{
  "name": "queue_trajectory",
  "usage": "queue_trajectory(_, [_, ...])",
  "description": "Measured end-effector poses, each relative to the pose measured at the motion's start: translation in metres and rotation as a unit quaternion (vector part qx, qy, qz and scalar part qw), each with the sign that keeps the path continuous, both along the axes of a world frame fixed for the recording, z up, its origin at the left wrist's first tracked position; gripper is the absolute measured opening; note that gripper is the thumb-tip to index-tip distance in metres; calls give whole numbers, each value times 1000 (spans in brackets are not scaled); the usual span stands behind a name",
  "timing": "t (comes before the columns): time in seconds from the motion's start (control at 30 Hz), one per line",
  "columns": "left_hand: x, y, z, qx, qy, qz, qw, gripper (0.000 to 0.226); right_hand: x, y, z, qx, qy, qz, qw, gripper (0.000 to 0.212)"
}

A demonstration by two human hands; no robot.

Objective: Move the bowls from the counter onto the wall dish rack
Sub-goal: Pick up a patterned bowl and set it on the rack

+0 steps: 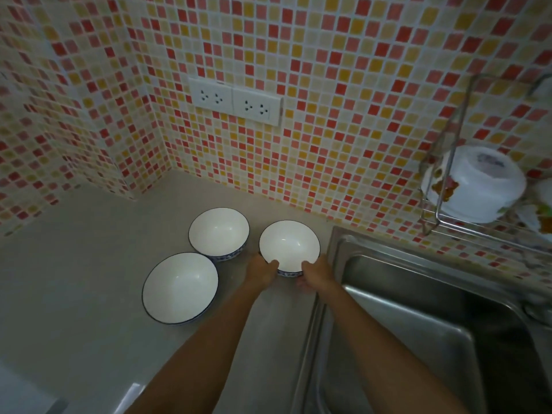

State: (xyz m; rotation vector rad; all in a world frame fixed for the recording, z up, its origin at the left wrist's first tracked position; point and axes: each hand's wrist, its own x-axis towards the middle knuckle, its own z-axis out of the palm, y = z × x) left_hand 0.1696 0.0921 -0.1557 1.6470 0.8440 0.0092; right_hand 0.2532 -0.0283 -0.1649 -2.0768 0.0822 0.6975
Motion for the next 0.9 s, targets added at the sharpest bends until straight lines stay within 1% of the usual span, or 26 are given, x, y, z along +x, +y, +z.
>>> queue_trajectory(0.07, [-2, -5, 0, -8, 16, -2, 1000, 71, -9, -9, 6, 15, 1, -11, 1000, 56])
queue_trajectory(0.17, [-9, -20, 3, -24, 12, 2, 1000, 57, -24, -29, 22, 24, 1, -26, 999, 48])
queue_trajectory(0.2, [-11, -25, 4, -32, 8, 3, 999, 57, -27, -36, 26, 27, 2, -31, 999, 46])
queue_trajectory(0.27, [-15, -35, 11, -54, -15, 5, 998, 66, -36, -54, 36, 37, -7, -28, 999, 45])
queue_trajectory(0.33, [-18, -45, 20, -90, -38, 22, 995, 66, -44, -74, 47, 44, -24, -9, 999, 45])
queue_trajectory(0.43, [-24, -66, 41, -166, -63, 39, 983, 55, -55, -107, 67, 62, -50, 16, 997, 40])
queue_trajectory(0.5, [-29, -80, 55, -196, -67, 22, 978, 56, -61, -130, 79, 72, -60, 25, 995, 35])
queue_trajectory(0.57, [-32, -96, 66, -202, -76, -14, 976, 56, -65, -153, 90, 78, -74, 29, 994, 33])
queue_trajectory(0.6, [-33, -104, 70, -203, -94, -37, 974, 54, -66, -165, 94, 82, -82, 28, 993, 33])
queue_trajectory(0.67, [-32, -125, 77, -225, -159, -74, 959, 48, -66, -187, 101, 91, -102, 23, 990, 36])
queue_trajectory(0.7, [-31, -135, 78, -231, -187, -85, 951, 46, -66, -198, 104, 93, -115, 19, 989, 39])
queue_trajectory(0.73, [-30, -146, 83, -229, -194, -80, 951, 47, -65, -209, 108, 92, -130, 15, 987, 42])
queue_trajectory(0.83, [-24, -177, 94, -218, -133, -24, 966, 51, -60, -236, 120, 72, -166, 15, 983, 43])
queue_trajectory(0.9, [-22, -197, 106, -208, -118, -49, 970, 49, -57, -252, 131, 50, -186, 8, 981, 44])
